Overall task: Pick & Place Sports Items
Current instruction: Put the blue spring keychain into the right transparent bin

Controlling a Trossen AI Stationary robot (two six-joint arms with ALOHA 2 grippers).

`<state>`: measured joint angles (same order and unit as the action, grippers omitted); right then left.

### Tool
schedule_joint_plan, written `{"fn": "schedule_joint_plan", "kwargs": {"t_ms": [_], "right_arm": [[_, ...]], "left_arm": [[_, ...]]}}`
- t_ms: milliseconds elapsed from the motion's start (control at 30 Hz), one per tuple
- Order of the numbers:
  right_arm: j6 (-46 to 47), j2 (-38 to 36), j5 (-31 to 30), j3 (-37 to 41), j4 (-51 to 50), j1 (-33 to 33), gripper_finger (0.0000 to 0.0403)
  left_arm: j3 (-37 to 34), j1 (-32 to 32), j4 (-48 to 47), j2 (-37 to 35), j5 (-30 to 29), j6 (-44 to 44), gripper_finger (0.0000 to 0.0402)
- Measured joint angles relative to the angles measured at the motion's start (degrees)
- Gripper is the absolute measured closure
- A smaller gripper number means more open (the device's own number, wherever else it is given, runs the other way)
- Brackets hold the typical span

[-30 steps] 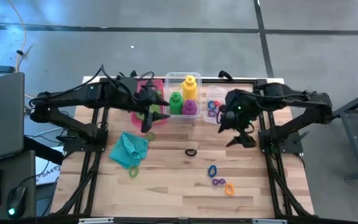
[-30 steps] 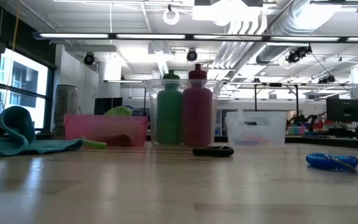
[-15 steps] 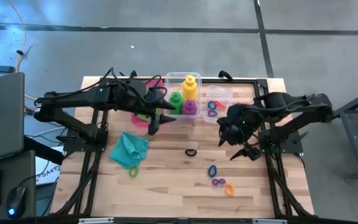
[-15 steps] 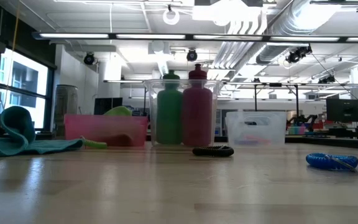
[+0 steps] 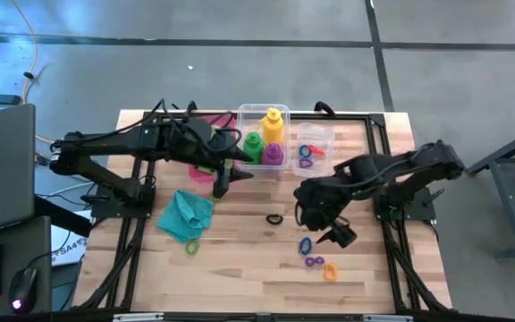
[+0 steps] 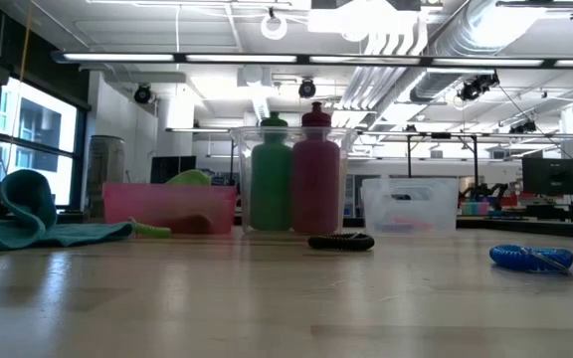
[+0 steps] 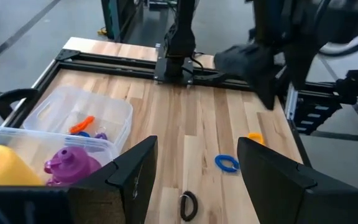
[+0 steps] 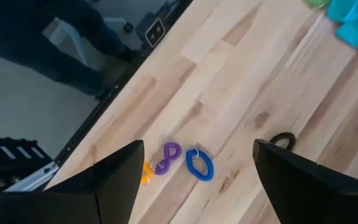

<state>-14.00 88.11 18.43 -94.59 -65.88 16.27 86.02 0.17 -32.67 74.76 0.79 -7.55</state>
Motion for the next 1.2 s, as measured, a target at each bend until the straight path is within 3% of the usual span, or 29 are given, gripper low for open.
{"fn": "schedule_joint_plan", "kwargs": {"t_ms": [200,333,567,700,1200], "right_arm": [[-3.1,3.3,2.7,0.8,1.4,-0.6,0.011],[-2.9,3.0,2.5,6.4,6.4,-0.7,0.011],[-3.0,2.8,-3.1,17.0,9.3,1.0,0.011],[-2.7,2.8,-1.4,23.6,15.4,2.8,0.011],[-1.3,2.6,-6.2,38.5,36.1,6.3,0.011]], "left_arm": [[0.0,0.0,0.0,0.0,0.1,-0.7,0.0186],[0.0,0.0,0.0,0.0,0.1,-1.1,0.0186],[0.0,0.0,0.0,0.0,0.1,-1.1,0.0186],[0.0,0.0,0.0,0.0,0.1,-1.1,0.0186],[0.0,0.1,0.0,0.0,-1.2,-2.5,0.0186]]}}
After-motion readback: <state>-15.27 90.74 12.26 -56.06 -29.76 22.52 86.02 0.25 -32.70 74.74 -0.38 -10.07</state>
